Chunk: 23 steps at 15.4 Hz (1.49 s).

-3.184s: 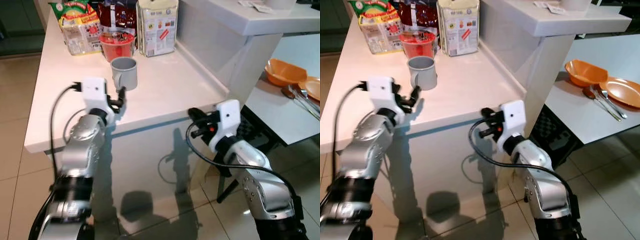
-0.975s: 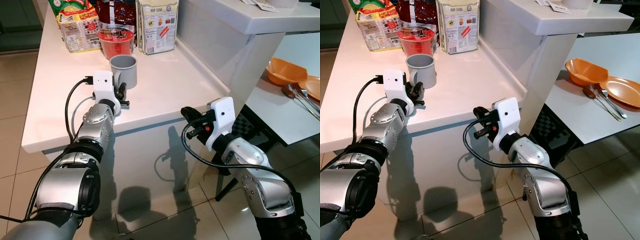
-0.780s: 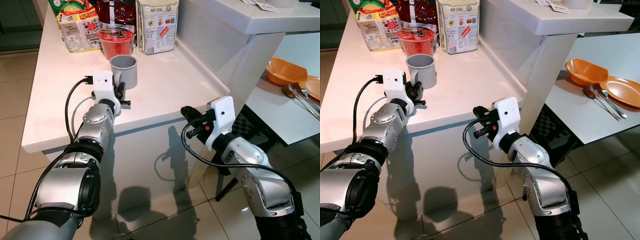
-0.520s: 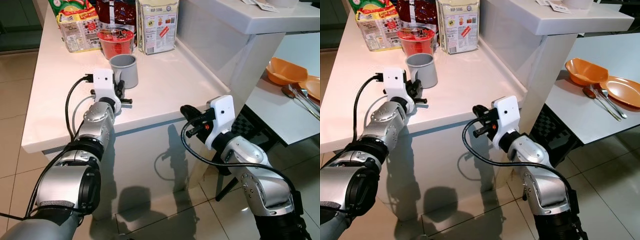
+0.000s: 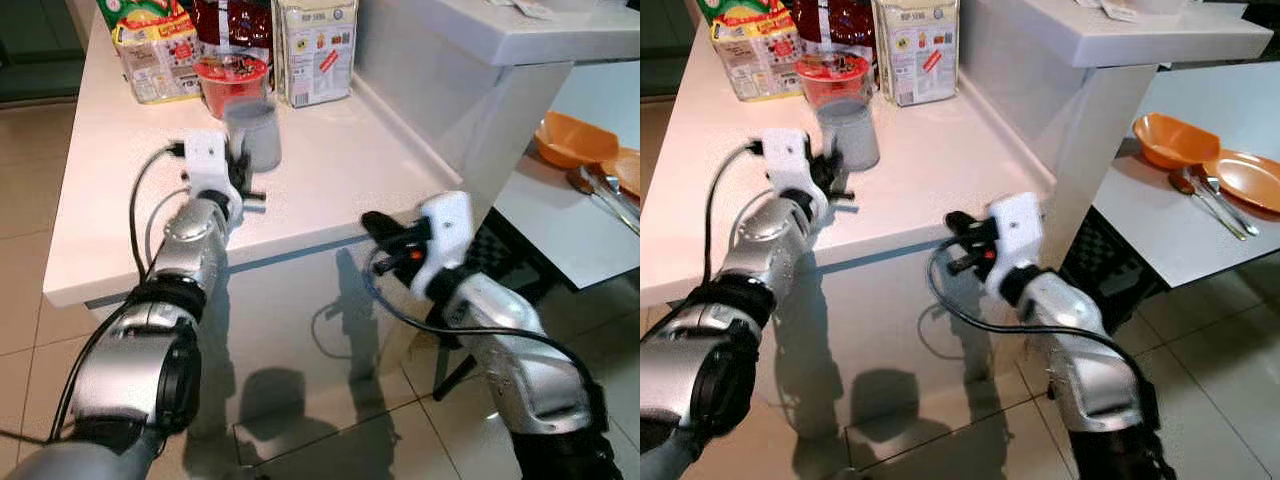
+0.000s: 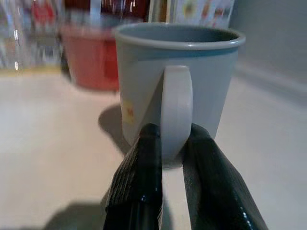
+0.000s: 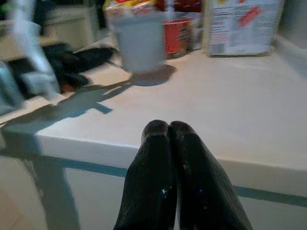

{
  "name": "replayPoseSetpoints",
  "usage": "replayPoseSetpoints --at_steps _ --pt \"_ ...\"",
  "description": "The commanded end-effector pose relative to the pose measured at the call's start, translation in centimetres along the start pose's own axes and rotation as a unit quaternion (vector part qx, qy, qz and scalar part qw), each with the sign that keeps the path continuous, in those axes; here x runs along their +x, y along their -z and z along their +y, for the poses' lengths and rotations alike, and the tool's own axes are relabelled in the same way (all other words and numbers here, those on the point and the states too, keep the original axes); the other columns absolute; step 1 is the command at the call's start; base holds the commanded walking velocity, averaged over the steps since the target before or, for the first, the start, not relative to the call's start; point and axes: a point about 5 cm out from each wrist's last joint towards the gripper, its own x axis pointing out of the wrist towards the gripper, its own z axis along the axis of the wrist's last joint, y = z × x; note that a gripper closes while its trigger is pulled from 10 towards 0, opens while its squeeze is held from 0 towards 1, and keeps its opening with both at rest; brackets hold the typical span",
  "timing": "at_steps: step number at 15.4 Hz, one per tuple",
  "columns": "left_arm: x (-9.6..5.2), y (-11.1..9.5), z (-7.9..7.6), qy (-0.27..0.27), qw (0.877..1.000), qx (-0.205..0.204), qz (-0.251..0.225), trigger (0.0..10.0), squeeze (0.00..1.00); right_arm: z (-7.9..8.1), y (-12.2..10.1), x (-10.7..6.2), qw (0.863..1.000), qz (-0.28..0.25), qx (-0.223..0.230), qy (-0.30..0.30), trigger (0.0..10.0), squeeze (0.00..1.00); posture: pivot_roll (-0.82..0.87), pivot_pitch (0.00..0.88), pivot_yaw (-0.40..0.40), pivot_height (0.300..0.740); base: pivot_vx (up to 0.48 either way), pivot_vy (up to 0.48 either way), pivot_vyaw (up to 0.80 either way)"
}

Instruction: Setting the table

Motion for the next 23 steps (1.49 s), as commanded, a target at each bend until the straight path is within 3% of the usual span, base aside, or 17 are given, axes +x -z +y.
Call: replayPoseSetpoints --at_steps 1,2,5,6,9,13,16,23 --pt "-0.1 -1.7 -0.5 0.018 0.999 0.005 -0.044 0.0 0.00 -1.3 -1.2 -0.9 0.999 -0.029 -0.002 0.036 10.0 0.00 -0.02 0.000 -0.026 0.740 0.000 0.000 0.00" --pt "-1.0 -2.2 -1.2 0.036 0.997 0.012 -0.061 10.0 0.00 -1.8 -1.4 -1.2 0.998 -0.037 0.003 0.058 10.0 0.00 -0.01 0.000 -0.035 0.740 0.000 0.000 0.00" --pt "-5.8 -3.4 -2.7 0.051 0.990 0.062 -0.115 10.0 0.00 -1.7 -1.1 -2.2 0.997 -0.029 0.009 0.073 10.0 0.00 0.03 0.000 -0.062 0.740 0.000 0.000 0.00" --pt "-7.9 -3.2 -3.0 0.066 0.989 0.076 -0.110 10.0 0.00 -1.6 -1.0 -2.6 0.996 -0.028 0.011 0.079 10.0 0.00 0.02 0.000 -0.055 0.740 0.000 0.000 0.00" --pt "-11.5 -2.4 -4.2 0.105 0.987 0.093 -0.074 10.0 0.00 -1.5 -1.2 -3.0 0.996 -0.028 0.013 0.087 10.0 0.00 0.02 0.000 -0.057 0.740 0.000 -0.092 0.00" --pt "-12.8 -2.1 -4.9 0.082 0.990 0.103 -0.045 10.0 0.00 -1.4 -0.5 -3.4 0.994 -0.020 0.001 0.110 10.0 0.00 0.03 0.000 -0.056 0.740 0.000 -0.450 0.00" --pt "-11.8 -1.1 -4.8 0.045 0.992 0.116 -0.027 10.0 0.00 -1.4 -0.2 -2.9 0.990 -0.010 -0.026 0.141 10.0 0.00 0.02 0.000 -0.041 0.740 0.000 -0.469 0.00" --pt "-10.9 -0.2 -5.6 0.042 0.992 0.122 -0.012 10.0 0.00 -1.9 0.3 -2.7 0.985 0.000 -0.048 0.168 10.0 0.00 0.00 0.000 -0.034 0.740 0.000 -0.465 0.00"
